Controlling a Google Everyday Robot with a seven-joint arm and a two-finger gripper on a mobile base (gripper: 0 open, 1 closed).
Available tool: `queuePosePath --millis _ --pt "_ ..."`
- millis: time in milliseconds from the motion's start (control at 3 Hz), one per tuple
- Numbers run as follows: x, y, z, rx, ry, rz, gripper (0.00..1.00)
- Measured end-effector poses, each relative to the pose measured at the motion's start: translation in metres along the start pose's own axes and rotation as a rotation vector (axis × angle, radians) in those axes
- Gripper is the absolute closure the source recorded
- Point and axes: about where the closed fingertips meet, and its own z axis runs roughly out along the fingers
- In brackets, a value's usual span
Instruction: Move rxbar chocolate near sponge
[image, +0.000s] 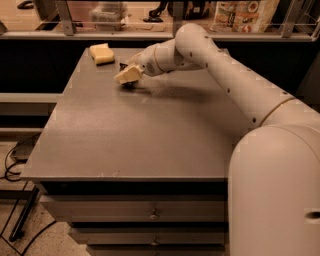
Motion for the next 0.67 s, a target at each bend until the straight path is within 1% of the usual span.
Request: queuePosePath --millis 333,667 --pt "-0.009 -0.006 0.002 0.045 -0.024 -0.002 1.0" --pt "-0.021 -0.019 0.008 0.08 -0.07 -0.003 1.0"
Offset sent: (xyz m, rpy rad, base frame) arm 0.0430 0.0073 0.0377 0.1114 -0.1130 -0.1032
